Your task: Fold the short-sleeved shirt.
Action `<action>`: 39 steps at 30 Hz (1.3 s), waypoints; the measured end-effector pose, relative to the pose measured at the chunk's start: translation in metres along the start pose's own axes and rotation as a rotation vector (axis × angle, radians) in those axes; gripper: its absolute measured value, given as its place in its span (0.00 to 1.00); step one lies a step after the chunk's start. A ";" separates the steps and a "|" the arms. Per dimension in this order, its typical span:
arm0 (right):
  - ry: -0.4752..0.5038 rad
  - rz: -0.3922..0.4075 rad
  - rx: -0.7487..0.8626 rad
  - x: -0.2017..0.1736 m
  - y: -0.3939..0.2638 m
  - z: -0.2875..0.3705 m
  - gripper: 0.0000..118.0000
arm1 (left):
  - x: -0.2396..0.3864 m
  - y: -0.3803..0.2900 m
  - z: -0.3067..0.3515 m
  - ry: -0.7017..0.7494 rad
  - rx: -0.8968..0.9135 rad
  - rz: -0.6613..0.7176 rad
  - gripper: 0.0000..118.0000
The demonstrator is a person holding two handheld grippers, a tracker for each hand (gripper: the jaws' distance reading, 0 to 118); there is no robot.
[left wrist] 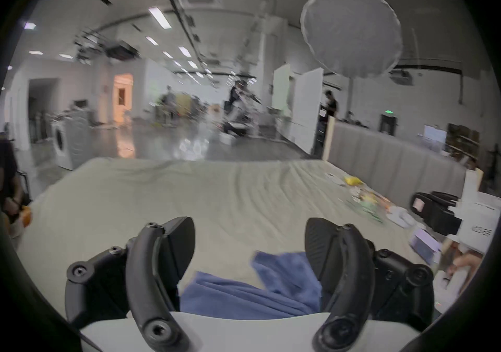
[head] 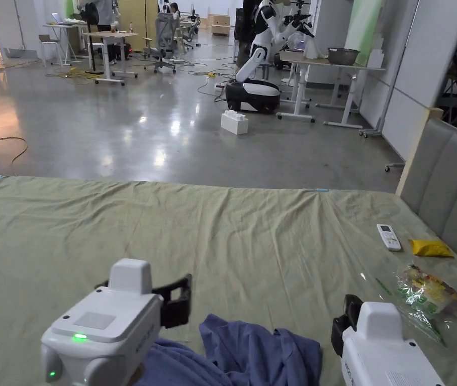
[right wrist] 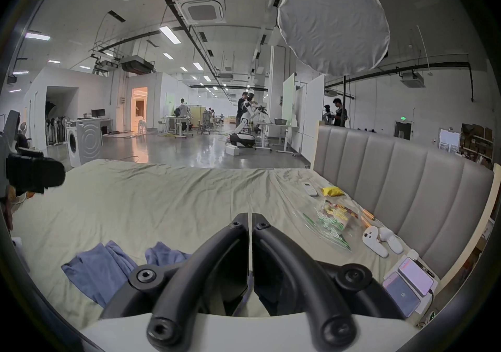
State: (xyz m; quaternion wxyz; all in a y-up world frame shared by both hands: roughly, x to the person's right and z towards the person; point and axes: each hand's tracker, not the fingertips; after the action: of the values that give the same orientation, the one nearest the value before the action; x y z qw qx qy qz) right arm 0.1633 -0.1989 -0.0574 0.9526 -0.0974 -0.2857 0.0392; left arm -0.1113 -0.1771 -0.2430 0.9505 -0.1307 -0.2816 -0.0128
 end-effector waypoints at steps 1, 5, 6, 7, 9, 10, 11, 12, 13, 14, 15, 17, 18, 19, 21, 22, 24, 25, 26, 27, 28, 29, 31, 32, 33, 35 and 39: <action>0.005 0.002 0.007 -0.004 0.003 -0.001 0.02 | -0.007 0.002 0.002 0.047 0.007 -0.003 0.65; 0.027 0.015 0.046 -0.020 0.012 -0.008 0.02 | -0.035 0.002 0.012 0.182 0.048 -0.013 0.22; 0.032 0.005 0.040 -0.022 0.014 -0.008 0.02 | -0.042 0.002 0.014 0.198 0.045 -0.005 0.11; 0.036 0.006 0.047 -0.024 0.016 -0.009 0.02 | -0.047 0.001 0.016 0.205 0.046 0.000 0.10; 0.043 0.004 0.050 -0.028 0.019 -0.011 0.02 | -0.057 -0.001 0.019 0.209 0.045 0.005 0.03; 0.045 0.004 0.051 -0.029 0.019 -0.012 0.02 | -0.061 -0.001 0.020 0.211 0.042 0.004 0.03; 0.048 0.004 0.051 -0.030 0.019 -0.013 0.02 | -0.064 -0.002 0.020 0.211 0.034 -0.003 0.00; 0.050 0.002 0.051 -0.031 0.020 -0.013 0.02 | -0.065 -0.003 0.021 0.211 0.022 -0.012 0.00; 0.054 0.001 0.049 -0.032 0.020 -0.014 0.02 | -0.067 -0.005 0.020 0.215 0.004 -0.020 0.00; 0.057 0.004 0.047 -0.032 0.020 -0.014 0.02 | -0.070 -0.006 0.017 0.214 -0.012 -0.020 0.00; 0.058 0.009 0.043 -0.033 0.020 -0.015 0.02 | -0.074 -0.010 0.016 0.199 -0.019 -0.008 0.00; 0.061 0.016 0.038 -0.033 0.019 -0.017 0.02 | -0.080 -0.017 0.009 0.173 -0.066 0.023 0.00; 0.061 0.019 0.033 -0.033 0.018 -0.018 0.02 | -0.084 -0.022 0.003 0.165 -0.107 0.029 0.00; 0.061 0.021 0.029 -0.033 0.017 -0.019 0.02 | -0.087 -0.026 -0.003 0.162 -0.136 0.034 0.00; 0.061 0.029 0.017 -0.032 0.014 -0.023 0.02 | -0.095 -0.039 -0.016 0.132 -0.217 0.061 0.00; 0.059 0.033 0.010 -0.032 0.012 -0.024 0.02 | -0.099 -0.045 -0.023 0.119 -0.244 0.085 0.00; 0.054 0.035 -0.005 -0.030 0.008 -0.028 0.02 | -0.105 -0.058 -0.037 0.101 -0.325 0.104 0.00; 0.052 0.035 -0.011 -0.029 0.006 -0.030 0.02 | -0.109 -0.064 -0.044 0.094 -0.360 0.108 0.00; 0.049 0.036 -0.021 -0.027 0.003 -0.032 0.02 | -0.111 -0.071 -0.051 0.095 -0.392 0.107 0.00; 0.046 0.035 -0.034 -0.026 0.000 -0.035 0.02 | -0.114 -0.078 -0.057 0.088 -0.432 0.106 0.00; 0.043 0.029 -0.048 -0.025 -0.003 -0.037 0.02 | -0.118 -0.085 -0.063 0.078 -0.491 0.107 0.00; 0.041 0.033 -0.051 -0.024 -0.006 -0.038 0.02 | -0.120 -0.093 -0.069 0.073 -0.571 0.106 0.00; 0.037 0.034 -0.067 -0.023 -0.011 -0.042 0.02 | -0.123 -0.108 -0.074 0.121 -0.627 0.094 0.08; 0.034 0.035 -0.073 -0.022 -0.015 -0.044 0.02 | -0.124 -0.115 -0.076 0.136 -0.668 0.091 0.17; 0.032 0.034 -0.084 -0.021 -0.018 -0.046 0.02 | -0.125 -0.122 -0.078 0.146 -0.687 0.101 0.34; 0.032 0.029 -0.102 -0.021 -0.024 -0.050 0.02 | -0.127 -0.135 -0.083 0.138 -0.757 0.129 0.55; 0.037 0.025 -0.139 -0.021 -0.036 -0.057 0.02 | -0.128 -0.163 -0.096 0.146 -0.836 0.146 0.62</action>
State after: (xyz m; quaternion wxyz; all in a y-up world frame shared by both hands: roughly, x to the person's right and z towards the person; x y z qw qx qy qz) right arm 0.1781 -0.2462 -0.1071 0.9481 -0.1675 -0.2687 0.0295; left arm -0.1842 -0.3651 -0.3500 0.8316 -0.5230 -0.1742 -0.0679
